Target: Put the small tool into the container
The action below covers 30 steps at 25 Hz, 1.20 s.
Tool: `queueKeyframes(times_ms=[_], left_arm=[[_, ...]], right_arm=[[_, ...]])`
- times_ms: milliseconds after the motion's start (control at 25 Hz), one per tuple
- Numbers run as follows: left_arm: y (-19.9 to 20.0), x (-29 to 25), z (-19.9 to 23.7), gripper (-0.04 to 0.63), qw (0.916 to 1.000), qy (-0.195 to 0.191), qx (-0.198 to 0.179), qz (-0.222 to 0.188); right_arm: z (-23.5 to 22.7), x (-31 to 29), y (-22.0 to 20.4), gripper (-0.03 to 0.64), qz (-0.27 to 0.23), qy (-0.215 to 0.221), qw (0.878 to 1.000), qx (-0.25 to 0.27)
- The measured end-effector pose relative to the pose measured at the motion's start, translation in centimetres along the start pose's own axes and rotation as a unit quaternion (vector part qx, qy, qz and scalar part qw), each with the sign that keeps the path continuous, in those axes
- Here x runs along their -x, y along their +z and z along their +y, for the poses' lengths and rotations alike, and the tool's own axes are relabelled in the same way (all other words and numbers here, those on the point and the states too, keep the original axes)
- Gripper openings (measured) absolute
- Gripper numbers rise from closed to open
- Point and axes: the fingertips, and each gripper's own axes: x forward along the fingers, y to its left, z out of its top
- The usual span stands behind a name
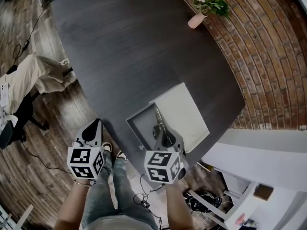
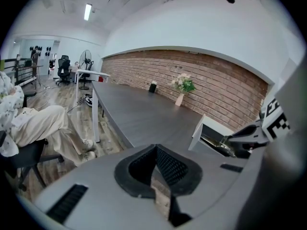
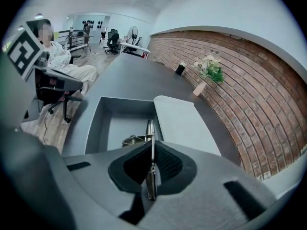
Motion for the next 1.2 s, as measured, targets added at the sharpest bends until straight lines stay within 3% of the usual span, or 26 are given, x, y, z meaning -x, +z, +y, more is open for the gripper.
queueKeyframes(times_ms=[1200], left_arm=[[-0.6,-0.1,0.2,0.005,0.9998,-0.012,0.013,0.004]], right_arm=[[3.1,-0.4,-0.7,0.107,0.016,0.123,0.989,-0.079]])
